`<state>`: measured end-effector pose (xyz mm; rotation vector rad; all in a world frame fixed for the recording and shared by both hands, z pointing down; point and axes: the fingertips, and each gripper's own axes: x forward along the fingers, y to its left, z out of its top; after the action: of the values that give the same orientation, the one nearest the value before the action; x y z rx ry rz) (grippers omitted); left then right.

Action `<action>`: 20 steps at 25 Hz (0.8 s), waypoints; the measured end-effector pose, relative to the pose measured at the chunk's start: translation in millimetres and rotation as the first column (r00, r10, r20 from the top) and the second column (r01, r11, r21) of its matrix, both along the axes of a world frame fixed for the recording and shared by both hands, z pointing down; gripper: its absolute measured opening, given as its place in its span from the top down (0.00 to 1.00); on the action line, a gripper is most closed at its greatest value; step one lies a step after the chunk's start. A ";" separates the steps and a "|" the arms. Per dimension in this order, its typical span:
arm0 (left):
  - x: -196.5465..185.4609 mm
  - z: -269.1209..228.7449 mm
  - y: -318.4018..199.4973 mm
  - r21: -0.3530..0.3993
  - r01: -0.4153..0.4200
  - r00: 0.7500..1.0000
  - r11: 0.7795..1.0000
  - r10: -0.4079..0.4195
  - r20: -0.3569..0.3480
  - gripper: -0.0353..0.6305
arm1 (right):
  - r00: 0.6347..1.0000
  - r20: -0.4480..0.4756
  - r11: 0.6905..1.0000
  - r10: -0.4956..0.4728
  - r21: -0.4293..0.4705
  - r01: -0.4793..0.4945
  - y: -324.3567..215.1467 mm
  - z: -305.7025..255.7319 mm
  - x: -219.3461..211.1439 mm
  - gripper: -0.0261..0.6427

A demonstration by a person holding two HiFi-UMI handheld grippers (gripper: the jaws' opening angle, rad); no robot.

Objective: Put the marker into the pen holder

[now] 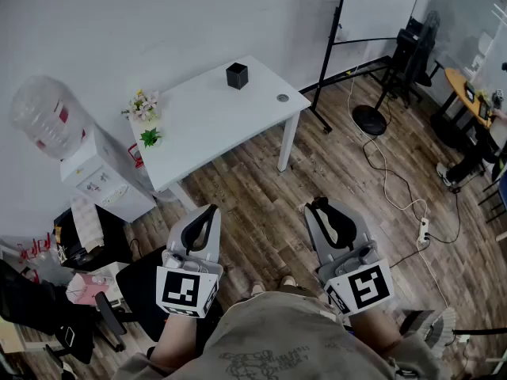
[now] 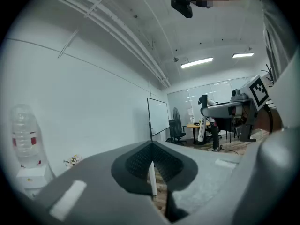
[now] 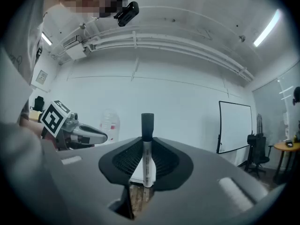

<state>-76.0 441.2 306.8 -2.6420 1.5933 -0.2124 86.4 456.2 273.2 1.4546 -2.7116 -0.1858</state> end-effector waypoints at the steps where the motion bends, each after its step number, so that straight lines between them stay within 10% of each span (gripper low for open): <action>1: -0.1 1.8 0.3 0.000 -0.002 1.000 1.000 0.002 -0.002 0.94 | 1.000 0.007 1.000 0.000 -0.007 0.000 -1.0 0.3 0.3 0.83; 20: -21.2 10.8 5.8 -0.019 -0.023 1.000 1.000 0.023 -0.011 0.95 | 1.000 0.004 0.996 0.008 -0.084 -0.008 -10.5 17.7 -17.5 0.83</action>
<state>-97.2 447.0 317.6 -2.6789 1.5707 -0.2132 68.8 445.7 290.9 1.4447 -2.6809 -0.0675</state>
